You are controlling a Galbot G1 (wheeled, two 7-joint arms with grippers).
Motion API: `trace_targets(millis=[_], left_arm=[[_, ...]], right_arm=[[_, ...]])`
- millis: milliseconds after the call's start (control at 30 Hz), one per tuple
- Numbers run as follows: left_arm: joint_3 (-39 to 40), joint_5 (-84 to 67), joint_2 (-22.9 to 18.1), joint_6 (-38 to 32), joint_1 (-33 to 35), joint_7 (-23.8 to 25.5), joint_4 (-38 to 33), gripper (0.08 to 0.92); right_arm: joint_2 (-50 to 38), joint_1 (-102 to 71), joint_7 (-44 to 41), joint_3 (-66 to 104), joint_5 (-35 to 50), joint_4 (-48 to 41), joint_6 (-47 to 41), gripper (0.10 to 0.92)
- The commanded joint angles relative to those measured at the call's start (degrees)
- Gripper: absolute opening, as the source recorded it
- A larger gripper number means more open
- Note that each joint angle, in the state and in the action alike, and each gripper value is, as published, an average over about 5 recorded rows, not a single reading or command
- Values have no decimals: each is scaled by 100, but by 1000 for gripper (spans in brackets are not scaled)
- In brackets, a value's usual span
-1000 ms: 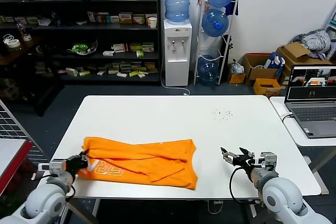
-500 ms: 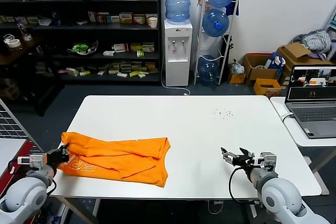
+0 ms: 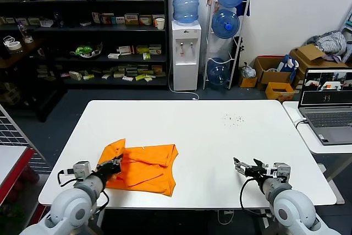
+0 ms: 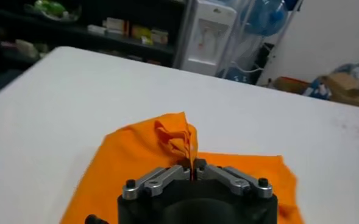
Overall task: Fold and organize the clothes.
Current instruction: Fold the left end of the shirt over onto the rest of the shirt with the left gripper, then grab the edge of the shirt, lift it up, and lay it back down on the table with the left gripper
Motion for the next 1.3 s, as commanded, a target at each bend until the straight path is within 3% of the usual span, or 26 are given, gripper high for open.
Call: trace_targets(millis=[33, 633, 867, 1100, 1200, 1300], left_arm=[[774, -310, -1010, 181, -749, -270, -164, 108], [1011, 44, -1129, 154, -693, -282, -46, 131], [833, -139, -915, 188, -491, -332, -292, 321], [407, -168, -188, 193, -204, -222, -310, 520], [159, -138, 356, 142, -153, 180, 69, 607], [37, -61, 896, -85, -175, 1016, 672, 694]], right_arm=[[48, -6, 90, -32, 13, 2, -13, 823], [47, -16, 90, -52, 47, -17, 1, 823], [32, -25, 77, -43, 50, -31, 7, 823], [23, -26, 44, -47, 51, -37, 14, 823], [19, -29, 22, -45, 57, -31, 21, 823], [27, -32, 0, -46, 56, -30, 29, 823]])
